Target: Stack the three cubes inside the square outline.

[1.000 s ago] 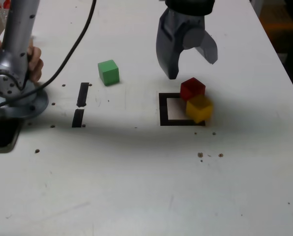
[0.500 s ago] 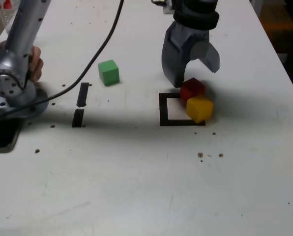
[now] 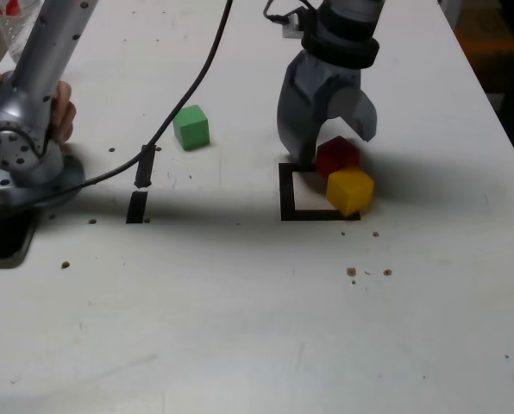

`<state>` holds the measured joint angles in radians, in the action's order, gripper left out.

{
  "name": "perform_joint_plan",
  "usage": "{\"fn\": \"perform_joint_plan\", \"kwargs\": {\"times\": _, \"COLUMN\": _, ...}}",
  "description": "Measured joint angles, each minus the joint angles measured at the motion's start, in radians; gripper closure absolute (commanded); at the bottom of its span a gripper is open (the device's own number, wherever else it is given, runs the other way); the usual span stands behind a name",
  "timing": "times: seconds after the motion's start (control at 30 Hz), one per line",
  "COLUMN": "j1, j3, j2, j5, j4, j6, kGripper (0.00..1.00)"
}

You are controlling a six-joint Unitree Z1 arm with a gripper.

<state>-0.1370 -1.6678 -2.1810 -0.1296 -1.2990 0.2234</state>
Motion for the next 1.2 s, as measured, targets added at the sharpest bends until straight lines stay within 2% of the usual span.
{"fn": "perform_joint_plan", "kwargs": {"times": 0.2, "j1": 0.014, "j3": -0.008, "j2": -0.009, "j5": -0.008, "j4": 0.015, "j6": 0.0, "kGripper": 0.17}}
{"fn": "perform_joint_plan", "kwargs": {"times": 0.3, "j1": 0.014, "j3": -0.007, "j2": -0.013, "j5": -0.008, "j4": 0.026, "j6": 0.0, "kGripper": 0.24}}
{"fn": "perform_joint_plan", "kwargs": {"times": 0.6, "j1": 0.014, "j3": 0.005, "j2": -0.014, "j5": 0.003, "j4": 0.085, "j6": 0.007, "kGripper": 0.69}}
{"fn": "perform_joint_plan", "kwargs": {"times": 0.73, "j1": 0.014, "j3": 0.007, "j2": -0.014, "j5": 0.016, "j4": 0.105, "j6": 0.015, "kGripper": 0.8}}
{"fn": "perform_joint_plan", "kwargs": {"times": 1.03, "j1": 0.014, "j3": 0.015, "j2": -0.011, "j5": 0.029, "j4": 0.104, "j6": 0.019, "kGripper": 0.83}}
{"fn": "perform_joint_plan", "kwargs": {"times": 1.13, "j1": 0.015, "j3": 0.013, "j2": 0.022, "j5": 0.063, "j4": 0.075, "j6": 0.019, "kGripper": 0.83}}
{"fn": "perform_joint_plan", "kwargs": {"times": 1.2, "j1": 0.015, "j3": 0.007, "j2": 0.048, "j5": 0.098, "j4": 0.045, "j6": 0.019, "kGripper": 0.83}}
